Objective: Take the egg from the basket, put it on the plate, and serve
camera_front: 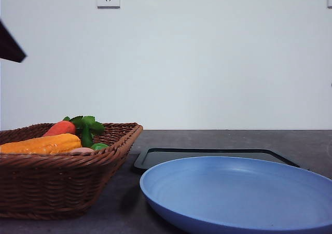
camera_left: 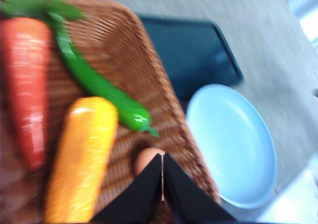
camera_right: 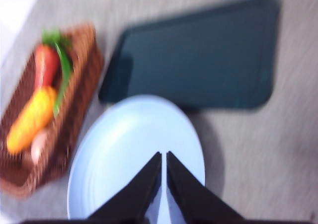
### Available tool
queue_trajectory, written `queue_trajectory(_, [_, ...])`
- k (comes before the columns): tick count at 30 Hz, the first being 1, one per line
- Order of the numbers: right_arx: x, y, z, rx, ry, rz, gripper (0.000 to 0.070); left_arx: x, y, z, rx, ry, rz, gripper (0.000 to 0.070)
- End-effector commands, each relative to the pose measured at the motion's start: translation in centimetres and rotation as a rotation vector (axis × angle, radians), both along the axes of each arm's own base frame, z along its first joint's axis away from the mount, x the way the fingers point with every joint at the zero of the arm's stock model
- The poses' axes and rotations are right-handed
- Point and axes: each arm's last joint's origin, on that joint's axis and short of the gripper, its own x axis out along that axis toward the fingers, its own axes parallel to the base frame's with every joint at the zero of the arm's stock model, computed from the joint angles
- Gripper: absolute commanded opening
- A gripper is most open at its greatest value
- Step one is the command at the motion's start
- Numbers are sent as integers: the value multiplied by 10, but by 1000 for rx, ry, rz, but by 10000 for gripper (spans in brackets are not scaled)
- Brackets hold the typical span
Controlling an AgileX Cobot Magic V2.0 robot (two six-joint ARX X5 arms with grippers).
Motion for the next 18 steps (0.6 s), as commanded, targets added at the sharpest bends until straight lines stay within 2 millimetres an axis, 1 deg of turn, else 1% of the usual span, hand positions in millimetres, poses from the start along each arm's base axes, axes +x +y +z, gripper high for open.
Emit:
queue_trajectory(1, [5, 1, 0, -10, 16, 26, 71, 4, -5, 1, 13, -9, -44, 10])
queue_trajectory(2, [7, 2, -4, -13, 44, 29, 115, 5, -9, 0, 14, -3, -60, 20])
queue_trajectory(3, [9, 2, -7, -14, 74, 34, 157, 7, -12, -2, 16, 4, -74, 47])
queue_trajectory(5, [12, 4, -13, -22, 129, 44, 209, 10, -17, -5, 15, 17, -97, 112])
queue_trajectory(8, [17, 7, -23, -45, 188, 74, 212, 14, -25, -7, 6, 31, -117, 225])
queue_trajectory(11, [23, 12, -32, -54, 249, 99, 212, 17, -30, -9, -17, 52, -114, 306])
queue_trajectory(13, [26, 15, -39, -73, 286, 106, 212, 19, -33, -10, -28, 61, -115, 325])
queue_trajectory(18, [37, 22, -54, -107, 340, 126, 211, 19, -38, -10, -36, 65, -128, 326])
